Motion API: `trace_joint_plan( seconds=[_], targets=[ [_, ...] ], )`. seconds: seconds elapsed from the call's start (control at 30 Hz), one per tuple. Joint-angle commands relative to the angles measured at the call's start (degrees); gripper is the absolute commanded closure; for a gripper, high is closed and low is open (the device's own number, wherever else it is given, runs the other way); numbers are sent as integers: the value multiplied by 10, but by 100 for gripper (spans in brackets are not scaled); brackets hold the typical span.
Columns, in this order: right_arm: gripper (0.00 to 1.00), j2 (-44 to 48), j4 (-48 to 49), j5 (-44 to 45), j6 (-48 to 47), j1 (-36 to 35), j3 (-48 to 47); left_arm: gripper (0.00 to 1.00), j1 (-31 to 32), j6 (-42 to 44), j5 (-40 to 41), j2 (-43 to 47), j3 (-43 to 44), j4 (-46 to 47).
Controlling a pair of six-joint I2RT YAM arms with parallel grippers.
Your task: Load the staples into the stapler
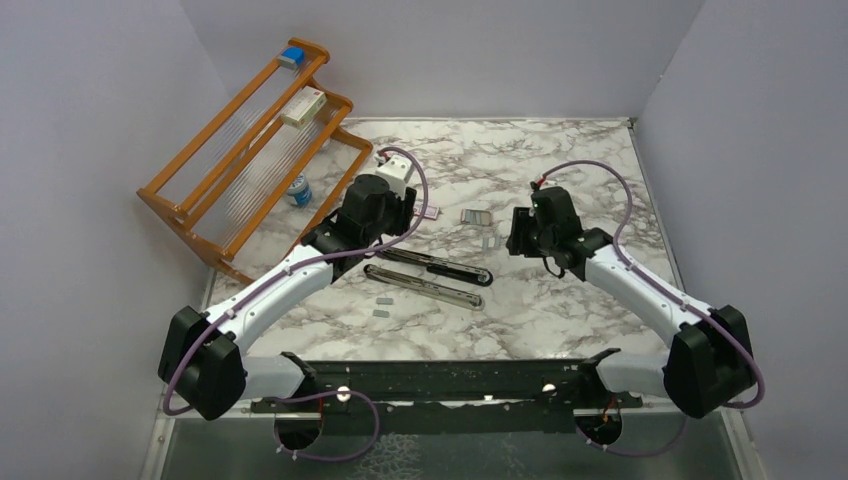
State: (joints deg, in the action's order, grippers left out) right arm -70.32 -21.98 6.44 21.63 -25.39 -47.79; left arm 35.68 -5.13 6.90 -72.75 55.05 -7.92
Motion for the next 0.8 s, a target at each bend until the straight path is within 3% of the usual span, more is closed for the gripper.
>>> trace_joint_plan(
  seconds=[0.0,0.23,0.77],
  targets=[
    [49,-47,45,40,16,-6,-7,45,-6,-58,79,0,19,-34],
    [49,-133,101,84,31,-31,-24,30,-11,-59,131,23,9,-60],
    [55,-271,119,128,28,-45,-93,29,-12,-52,125,30,0,-55]
  ],
)
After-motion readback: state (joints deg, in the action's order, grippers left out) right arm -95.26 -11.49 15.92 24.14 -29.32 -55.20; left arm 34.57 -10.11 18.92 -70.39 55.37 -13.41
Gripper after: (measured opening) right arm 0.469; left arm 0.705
